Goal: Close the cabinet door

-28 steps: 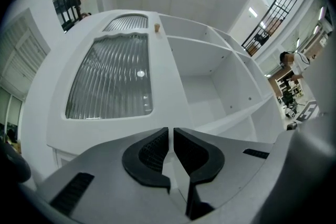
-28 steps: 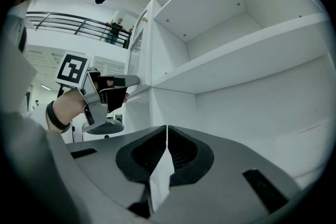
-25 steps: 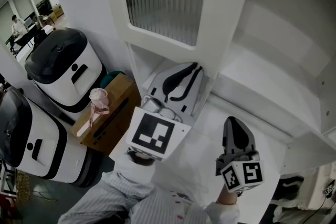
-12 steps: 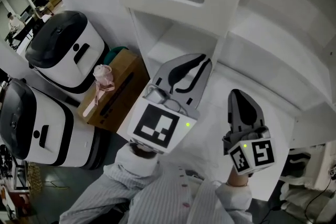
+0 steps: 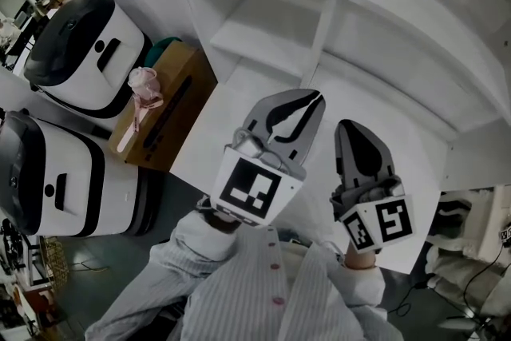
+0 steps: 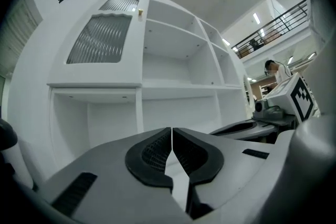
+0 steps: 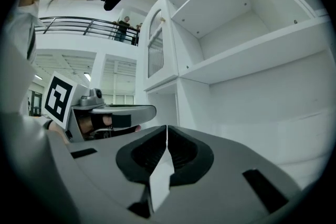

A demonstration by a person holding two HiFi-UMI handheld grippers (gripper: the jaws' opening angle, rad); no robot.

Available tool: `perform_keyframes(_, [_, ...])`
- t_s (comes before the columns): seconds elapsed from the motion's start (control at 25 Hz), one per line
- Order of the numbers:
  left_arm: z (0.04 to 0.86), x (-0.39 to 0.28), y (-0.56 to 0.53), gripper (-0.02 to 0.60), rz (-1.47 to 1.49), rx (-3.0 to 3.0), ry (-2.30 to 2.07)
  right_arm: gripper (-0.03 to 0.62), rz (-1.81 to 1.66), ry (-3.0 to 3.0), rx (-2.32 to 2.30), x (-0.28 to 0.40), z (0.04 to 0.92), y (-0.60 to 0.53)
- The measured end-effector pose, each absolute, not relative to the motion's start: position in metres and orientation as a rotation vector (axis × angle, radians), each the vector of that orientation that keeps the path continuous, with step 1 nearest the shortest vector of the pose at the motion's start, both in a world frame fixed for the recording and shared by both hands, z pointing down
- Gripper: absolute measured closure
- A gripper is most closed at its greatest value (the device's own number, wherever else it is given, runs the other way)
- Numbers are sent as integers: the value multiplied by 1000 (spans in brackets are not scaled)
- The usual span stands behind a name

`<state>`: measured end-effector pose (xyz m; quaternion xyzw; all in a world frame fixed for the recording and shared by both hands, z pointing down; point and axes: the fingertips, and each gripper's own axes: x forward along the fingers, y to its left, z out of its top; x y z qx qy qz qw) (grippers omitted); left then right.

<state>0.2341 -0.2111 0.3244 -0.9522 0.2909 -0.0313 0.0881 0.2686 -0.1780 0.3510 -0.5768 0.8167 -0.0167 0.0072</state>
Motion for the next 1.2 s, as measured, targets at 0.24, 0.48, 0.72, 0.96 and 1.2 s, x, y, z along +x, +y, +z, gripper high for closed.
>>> perform_keyframes(0.24, [364, 245, -187, 571, -117, -2936, 782, 577, -112, 2575, -1785, 266, 369, -165])
perform_keyframes(0.48, [379, 248, -173, 571, -159, -2976, 752, 577, -160, 2594, -1776, 264, 384, -155])
perform_keyframes(0.72, [382, 250, -168, 571, -170, -2986, 727, 577, -163, 2616, -1769, 262, 388, -153])
perform_keyframes(0.96, [379, 246, -169, 571, -164, -2987, 731, 580, -165, 2617, -1778, 262, 385, -153])
perform_keyframes(1.2, [381, 242, -170, 571, -167, -2987, 736, 582, -175, 2616, -1793, 261, 389, -153])
